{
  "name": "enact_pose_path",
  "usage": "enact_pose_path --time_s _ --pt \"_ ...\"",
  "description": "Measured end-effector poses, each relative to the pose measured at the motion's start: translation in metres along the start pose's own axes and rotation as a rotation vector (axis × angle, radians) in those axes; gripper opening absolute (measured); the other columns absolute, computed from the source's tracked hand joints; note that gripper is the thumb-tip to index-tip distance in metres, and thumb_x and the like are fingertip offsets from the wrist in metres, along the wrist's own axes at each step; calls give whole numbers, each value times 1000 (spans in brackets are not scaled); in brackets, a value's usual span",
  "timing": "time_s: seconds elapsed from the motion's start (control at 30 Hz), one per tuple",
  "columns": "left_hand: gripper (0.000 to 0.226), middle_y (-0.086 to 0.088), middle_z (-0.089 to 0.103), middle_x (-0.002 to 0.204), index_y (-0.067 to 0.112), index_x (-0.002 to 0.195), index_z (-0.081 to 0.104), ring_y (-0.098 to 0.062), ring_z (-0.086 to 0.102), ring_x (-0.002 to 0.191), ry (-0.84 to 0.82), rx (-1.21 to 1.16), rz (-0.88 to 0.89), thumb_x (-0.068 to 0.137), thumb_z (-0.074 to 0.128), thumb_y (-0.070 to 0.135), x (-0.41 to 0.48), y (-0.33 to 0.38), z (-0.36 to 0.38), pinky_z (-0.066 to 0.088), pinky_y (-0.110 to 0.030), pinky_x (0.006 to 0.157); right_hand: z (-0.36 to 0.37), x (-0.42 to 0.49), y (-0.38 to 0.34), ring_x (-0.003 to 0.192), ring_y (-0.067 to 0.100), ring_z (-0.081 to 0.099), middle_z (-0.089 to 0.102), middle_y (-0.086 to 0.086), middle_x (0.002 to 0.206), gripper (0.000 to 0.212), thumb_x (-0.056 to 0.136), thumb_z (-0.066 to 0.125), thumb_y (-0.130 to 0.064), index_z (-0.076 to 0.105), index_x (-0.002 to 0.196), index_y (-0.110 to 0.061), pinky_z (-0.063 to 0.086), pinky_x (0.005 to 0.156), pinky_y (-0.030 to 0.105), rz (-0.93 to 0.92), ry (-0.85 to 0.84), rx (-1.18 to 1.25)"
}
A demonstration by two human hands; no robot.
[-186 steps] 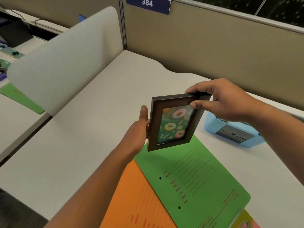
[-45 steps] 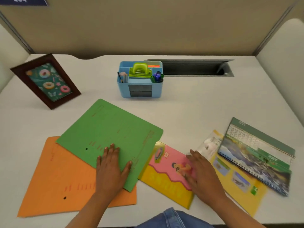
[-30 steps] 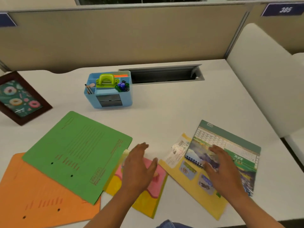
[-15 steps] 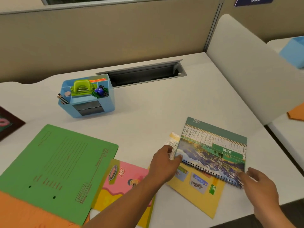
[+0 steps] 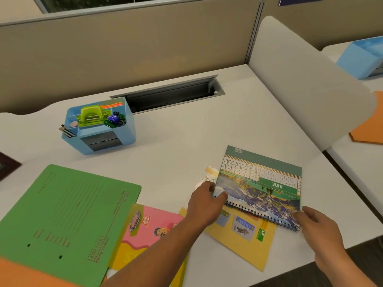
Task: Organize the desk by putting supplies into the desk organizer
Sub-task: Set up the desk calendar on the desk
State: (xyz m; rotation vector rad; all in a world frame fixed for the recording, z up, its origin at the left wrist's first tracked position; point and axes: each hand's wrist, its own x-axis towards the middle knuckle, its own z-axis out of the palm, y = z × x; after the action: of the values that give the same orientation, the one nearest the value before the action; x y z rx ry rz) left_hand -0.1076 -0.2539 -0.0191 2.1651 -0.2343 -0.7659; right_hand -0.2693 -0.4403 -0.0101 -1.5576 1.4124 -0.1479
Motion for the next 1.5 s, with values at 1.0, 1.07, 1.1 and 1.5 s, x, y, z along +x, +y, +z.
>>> enact_pose_path --time_s 1.0,1.07,1.1,1.5 --pt "18 -4 56 78 1 95 62 -14 51 66 12 -290 -108 87 62 17 5 6 -17 42 -24 61 -9 11 -9 84 20 65 71 6 89 8 91 62 -18 67 85 -19 47 82 36 -34 -90 143" --pt "17 -4 57 82 2 94 61 -14 52 71 33 -311 -66 88 61 18 2 6 -19 42 -24 63 -12 11 -12 84 22 65 71 6 88 8 91 63 -20 69 89 -15 47 81 36 -49 -83 159" --pt "15 -3 58 83 4 93 62 -14 53 72 48 -327 -45 89 61 19 1 6 -19 42 -24 63 -13 10 -15 83 22 65 71 6 87 10 91 64 -22 69 89 -14 47 80 36 -59 -77 171" --pt "43 18 60 128 31 130 58 8 52 117 98 -621 221 92 50 49 -12 23 -30 45 -25 96 -9 -7 -38 98 -5 60 69 -24 98 21 93 51 -45 66 103 -33 46 93 27 -352 -25 396"
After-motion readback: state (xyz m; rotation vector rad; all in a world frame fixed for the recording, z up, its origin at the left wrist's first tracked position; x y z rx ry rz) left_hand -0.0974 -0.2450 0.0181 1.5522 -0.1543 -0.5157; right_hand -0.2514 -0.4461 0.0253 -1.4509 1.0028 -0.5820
